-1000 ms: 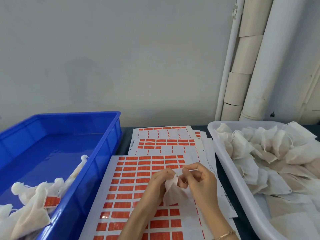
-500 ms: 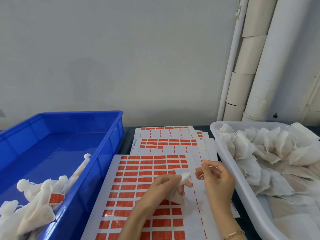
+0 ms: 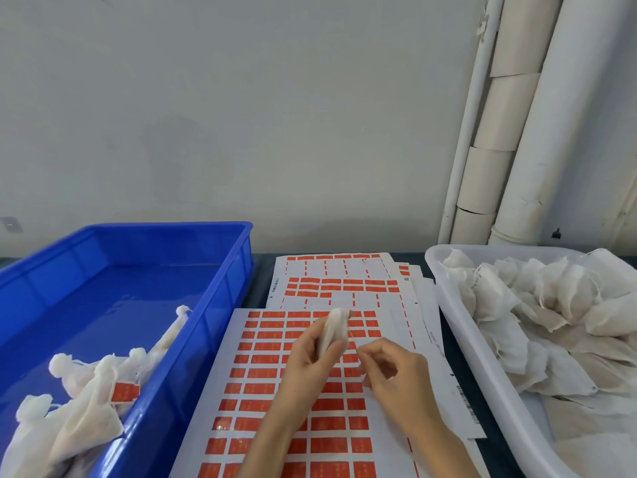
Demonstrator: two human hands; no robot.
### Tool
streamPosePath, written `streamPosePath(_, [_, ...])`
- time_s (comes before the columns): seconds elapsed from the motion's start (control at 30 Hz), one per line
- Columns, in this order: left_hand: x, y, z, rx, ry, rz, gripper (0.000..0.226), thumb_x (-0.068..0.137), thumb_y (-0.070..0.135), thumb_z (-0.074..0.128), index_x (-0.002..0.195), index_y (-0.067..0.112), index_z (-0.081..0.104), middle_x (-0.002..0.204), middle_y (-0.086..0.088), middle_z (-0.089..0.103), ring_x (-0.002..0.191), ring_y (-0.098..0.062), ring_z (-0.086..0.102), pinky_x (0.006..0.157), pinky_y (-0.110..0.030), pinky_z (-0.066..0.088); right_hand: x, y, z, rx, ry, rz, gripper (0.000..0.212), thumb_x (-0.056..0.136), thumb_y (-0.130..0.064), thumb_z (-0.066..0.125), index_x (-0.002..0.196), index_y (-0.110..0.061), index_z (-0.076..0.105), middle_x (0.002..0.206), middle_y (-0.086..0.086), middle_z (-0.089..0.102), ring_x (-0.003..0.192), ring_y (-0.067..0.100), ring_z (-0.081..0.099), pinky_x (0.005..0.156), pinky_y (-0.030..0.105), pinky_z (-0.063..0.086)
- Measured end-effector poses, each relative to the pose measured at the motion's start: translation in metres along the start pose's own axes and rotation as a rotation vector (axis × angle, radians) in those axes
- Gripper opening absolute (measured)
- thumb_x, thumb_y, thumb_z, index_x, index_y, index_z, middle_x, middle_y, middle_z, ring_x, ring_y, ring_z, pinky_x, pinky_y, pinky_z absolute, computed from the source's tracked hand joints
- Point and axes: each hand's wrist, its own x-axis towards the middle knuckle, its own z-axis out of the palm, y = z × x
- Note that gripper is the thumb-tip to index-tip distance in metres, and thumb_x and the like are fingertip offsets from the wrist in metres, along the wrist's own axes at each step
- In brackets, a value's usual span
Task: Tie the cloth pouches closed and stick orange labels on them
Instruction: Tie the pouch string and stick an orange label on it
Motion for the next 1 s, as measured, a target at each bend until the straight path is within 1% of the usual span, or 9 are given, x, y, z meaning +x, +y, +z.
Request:
streamPosePath(0.13, [0.001, -0.005, 0.003, 0.281, 0.121, 0.143, 0.034, 0.089, 0.022, 0.065, 0.111, 0.044, 0.050, 0.103, 0.022, 0.059, 0.097, 0.007, 0.056, 0.074, -0.006, 0.048, -0.002, -0.009, 0.001, 0.088, -0.010, -0.060, 0.019, 0.085, -0.020, 0.069, 0.081, -0.038, 0.065, 0.072, -0.020, 0.068, 0.072, 0.003, 0.066, 0.066, 0.015, 0.055])
streamPosePath(0.2, [0.001, -0.007, 0.004, 0.304, 0.134, 0.188, 0.033, 0.088, 0.020, 0.066, 0.112, 0.038, 0.054, 0.103, 0.019, 0.062, 0.095, 0.003, 0.058, 0.075, -0.007, 0.048, -0.003, -0.013, 0.001, 0.138, -0.016, -0.086, 0.018, 0.086, -0.018, 0.068, 0.081, -0.036, 0.066, 0.075, -0.019, 0.069, 0.070, 0.006, 0.067, 0.065, 0.015, 0.055])
streamPosePath(0.3, [0.002, -0.005, 0.006, 0.203, 0.138, 0.243, 0.021, 0.090, 0.022, 0.061, 0.105, 0.036, 0.061, 0.088, 0.018, 0.067, 0.084, -0.001, 0.061, 0.065, -0.009, 0.047, -0.004, -0.016, 0.001, 0.207, -0.024, -0.089, 0.012, 0.085, -0.022, 0.068, 0.083, -0.035, 0.069, 0.078, -0.020, 0.070, 0.075, 0.007, 0.068, 0.067, 0.014, 0.054])
streamPosePath(0.4, [0.001, -0.001, 0.007, -0.025, 0.104, 0.192, 0.019, 0.093, 0.029, 0.052, 0.099, 0.033, 0.070, 0.089, 0.008, 0.071, 0.083, -0.011, 0.065, 0.069, -0.015, 0.052, -0.004, -0.018, 0.002, 0.266, 0.001, -0.049, 0.004, 0.081, -0.034, 0.066, 0.081, -0.036, 0.070, 0.079, -0.020, 0.071, 0.081, 0.007, 0.067, 0.069, 0.014, 0.054])
streamPosePath(0.47, [0.000, 0.000, 0.008, -0.113, 0.088, 0.102, 0.022, 0.091, 0.037, 0.049, 0.093, 0.033, 0.071, 0.088, 0.003, 0.070, 0.085, -0.014, 0.066, 0.072, -0.017, 0.053, -0.004, -0.015, 0.003, 0.295, 0.044, 0.019, 0.012, 0.078, -0.042, 0.063, 0.082, -0.034, 0.070, 0.080, -0.019, 0.071, 0.080, 0.007, 0.067, 0.070, 0.018, 0.056])
streamPosePath(0.57, [0.000, -0.001, 0.008, -0.159, 0.061, -0.024, 0.029, 0.089, 0.047, 0.048, 0.092, 0.030, 0.071, 0.088, 0.006, 0.068, 0.089, -0.014, 0.065, 0.077, -0.020, 0.054, 0.000, -0.009, 0.006, 0.306, 0.086, 0.106, 0.006, 0.084, -0.037, 0.064, 0.088, -0.035, 0.067, 0.087, -0.027, 0.069, 0.087, 0.002, 0.065, 0.073, 0.019, 0.056])
streamPosePath(0.67, [-0.001, -0.001, 0.011, -0.159, -0.037, -0.053, 0.024, 0.091, 0.045, 0.051, 0.095, 0.032, 0.071, 0.095, 0.005, 0.069, 0.096, -0.015, 0.066, 0.083, -0.026, 0.055, 0.003, -0.007, 0.011, 0.384, 0.061, 0.163, 0.013, 0.084, -0.034, 0.066, 0.096, -0.035, 0.065, 0.093, -0.026, 0.068, 0.094, 0.000, 0.065, 0.076, 0.017, 0.055])
streamPosePath(0.77, [-0.004, 0.001, 0.012, -0.138, -0.093, -0.036, 0.018, 0.089, 0.044, 0.056, 0.097, 0.034, 0.069, 0.097, 0.007, 0.070, 0.095, -0.010, 0.066, 0.075, -0.016, 0.052, 0.005, -0.007, 0.013, 0.448, 0.040, 0.227, 0.013, 0.085, -0.027, 0.068, 0.096, -0.034, 0.068, 0.095, -0.018, 0.071, 0.093, 0.007, 0.067, 0.079, 0.021, 0.057])
streamPosePath(1.0, [-0.004, -0.001, 0.015, -0.041, -0.066, 0.026, 0.031, 0.084, 0.046, 0.056, 0.102, 0.022, 0.065, 0.089, 0.010, 0.068, 0.088, -0.008, 0.065, 0.070, -0.013, 0.050, 0.005, -0.005, 0.008, 0.446, 0.070, 0.257, 0.017, 0.083, -0.019, 0.073, 0.083, -0.036, 0.071, 0.083, -0.025, 0.071, 0.085, -0.001, 0.067, 0.060, 0.010, 0.051])
